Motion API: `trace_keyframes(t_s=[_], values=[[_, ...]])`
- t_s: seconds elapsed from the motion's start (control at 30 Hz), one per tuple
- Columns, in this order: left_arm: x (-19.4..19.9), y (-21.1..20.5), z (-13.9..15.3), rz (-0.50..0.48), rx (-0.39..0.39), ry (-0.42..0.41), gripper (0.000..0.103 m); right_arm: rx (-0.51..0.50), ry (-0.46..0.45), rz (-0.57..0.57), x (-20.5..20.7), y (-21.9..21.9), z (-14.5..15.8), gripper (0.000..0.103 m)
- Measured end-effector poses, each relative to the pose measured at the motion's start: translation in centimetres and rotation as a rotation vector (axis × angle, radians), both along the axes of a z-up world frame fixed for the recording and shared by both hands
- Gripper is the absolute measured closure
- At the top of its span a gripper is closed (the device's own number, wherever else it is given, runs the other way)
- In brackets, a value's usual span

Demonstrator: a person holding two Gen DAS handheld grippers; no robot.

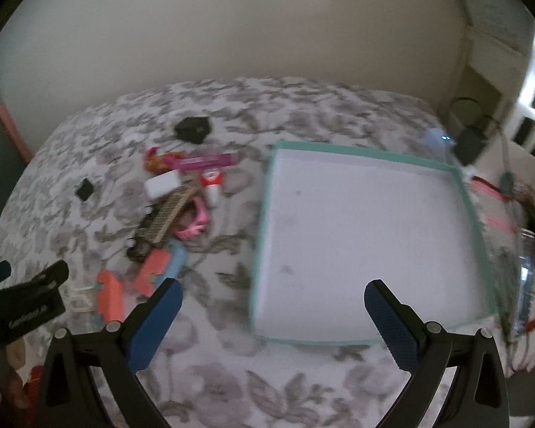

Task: Organize rigid objects
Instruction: 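Lower the left gripper onto the white plastic clip and close it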

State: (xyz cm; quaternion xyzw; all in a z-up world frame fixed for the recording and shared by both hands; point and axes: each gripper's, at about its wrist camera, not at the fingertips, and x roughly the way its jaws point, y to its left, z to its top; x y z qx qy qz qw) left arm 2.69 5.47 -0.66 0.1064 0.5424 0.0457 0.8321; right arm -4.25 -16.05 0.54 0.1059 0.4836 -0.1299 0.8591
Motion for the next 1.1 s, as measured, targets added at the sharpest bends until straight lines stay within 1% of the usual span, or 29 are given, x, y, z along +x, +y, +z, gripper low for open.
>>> trace_keyframes(t_s=[0.07, 0.17, 0.27, 0.3, 0.43, 0.57, 0.67, 0.8, 0.97, 1.03, 1.1], values=[[0.4, 1.6, -0.2, 0.039, 0.007, 0.012, 0.0, 0.023, 0.0, 0.023, 0.7, 0.8, -0.2, 0.0], [1.0, 3.5, -1.4, 0.094, -0.052, 0.062, 0.0, 0.043, 0.008, 0.068, 1.6, 2.3, -0.8, 0.0], [1.4, 5.0, -2.1, 0.142, -0.073, 0.093, 0.0, 0.071, 0.03, 0.113, 2.5, 3.9, -1.6, 0.0], [1.2, 5.4, -2.0, 0.147, -0.072, 0.093, 0.0, 0.08, 0.041, 0.123, 2.9, 4.4, -2.0, 0.0], [1.5, 5.9, -2.9, 0.156, -0.123, 0.109, 0.0, 0.103, 0.087, 0.16, 4.0, 6.3, -3.4, 0.0], [1.6, 5.7, -3.2, 0.131, -0.166, 0.112, 0.0, 0.141, 0.133, 0.175, 5.0, 7.4, -4.9, 0.0], [1.7, 5.3, -3.2, 0.105, -0.18, 0.113, 0.0, 0.13, 0.149, 0.166, 5.5, 7.6, -5.6, 0.0], [1.7, 4.5, -3.6, 0.066, -0.193, 0.136, 0.0, 0.128, 0.172, 0.149, 5.8, 7.1, -6.2, 0.0], [1.7, 3.9, -4.3, 0.043, -0.242, 0.18, 0.0, 0.138, 0.187, 0.12, 5.5, 6.2, -6.4, 0.0], [1.8, 3.5, -4.7, 0.036, -0.251, 0.203, 0.001, 0.132, 0.191, 0.115, 5.3, 5.9, -6.5, 0.0], [1.8, 3.0, -5.1, 0.019, -0.259, 0.223, 0.006, 0.126, 0.195, 0.111, 5.3, 5.7, -6.5, 0.0]])
